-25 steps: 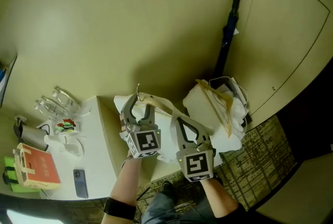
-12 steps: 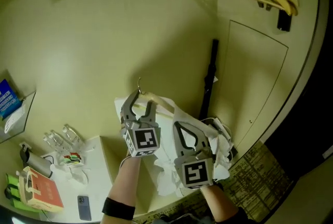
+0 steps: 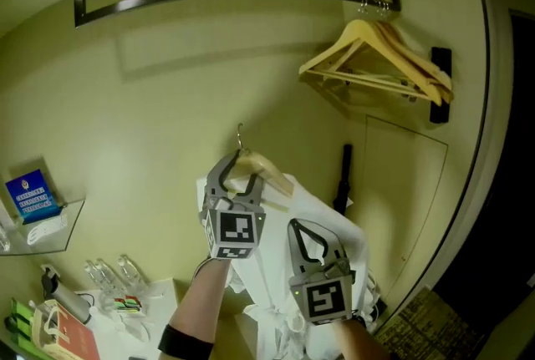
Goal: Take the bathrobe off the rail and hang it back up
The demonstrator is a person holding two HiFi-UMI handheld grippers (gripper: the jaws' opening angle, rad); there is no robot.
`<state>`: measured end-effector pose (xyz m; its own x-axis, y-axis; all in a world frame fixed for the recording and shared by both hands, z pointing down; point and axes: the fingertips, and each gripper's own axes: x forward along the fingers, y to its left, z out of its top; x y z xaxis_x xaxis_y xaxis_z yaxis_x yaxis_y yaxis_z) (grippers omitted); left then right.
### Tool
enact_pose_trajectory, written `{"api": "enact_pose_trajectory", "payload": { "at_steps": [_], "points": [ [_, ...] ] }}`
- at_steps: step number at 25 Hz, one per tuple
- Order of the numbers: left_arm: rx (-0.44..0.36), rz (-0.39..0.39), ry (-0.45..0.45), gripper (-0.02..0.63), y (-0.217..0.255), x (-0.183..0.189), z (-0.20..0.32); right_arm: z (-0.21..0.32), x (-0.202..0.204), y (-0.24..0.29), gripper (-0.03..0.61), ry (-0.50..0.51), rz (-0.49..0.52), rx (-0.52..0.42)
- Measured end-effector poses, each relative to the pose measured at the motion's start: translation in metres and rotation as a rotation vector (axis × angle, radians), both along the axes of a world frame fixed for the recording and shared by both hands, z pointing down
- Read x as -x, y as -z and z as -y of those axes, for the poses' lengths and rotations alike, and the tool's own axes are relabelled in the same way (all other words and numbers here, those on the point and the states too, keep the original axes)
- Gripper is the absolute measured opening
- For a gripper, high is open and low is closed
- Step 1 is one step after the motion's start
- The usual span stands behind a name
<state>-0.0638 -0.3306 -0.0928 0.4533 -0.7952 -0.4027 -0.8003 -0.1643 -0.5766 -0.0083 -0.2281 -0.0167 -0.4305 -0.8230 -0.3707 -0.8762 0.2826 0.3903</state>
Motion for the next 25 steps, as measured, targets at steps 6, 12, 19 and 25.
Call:
{"api": "enact_pose_trajectory", "payload": {
  "at_steps": [6, 12, 19, 25],
  "points": [
    [-0.032, 0.006, -0.030, 0.184, 0.075, 0.000, -0.005, -0.005, 0.007, 0.071, 0.022, 0.000, -0.014, -0.097],
    [-0.049, 0.037, -0.050, 0.184, 0.132, 0.001, -0.005, 0.000, 0.019, 0.126, 0.022, -0.017, -0.019, -0.158],
    [-0.066, 0.062, -0.063, 0.184, 0.188, 0.002, -0.003, 0.010, 0.016, 0.182, 0.022, -0.047, -0.005, -0.231],
    [-0.076, 0.051, -0.065, 0.184, 0.233, 0.005, 0.000, 0.016, 0.016, 0.227, 0.023, -0.071, -0.017, -0.285]
  ]
}}
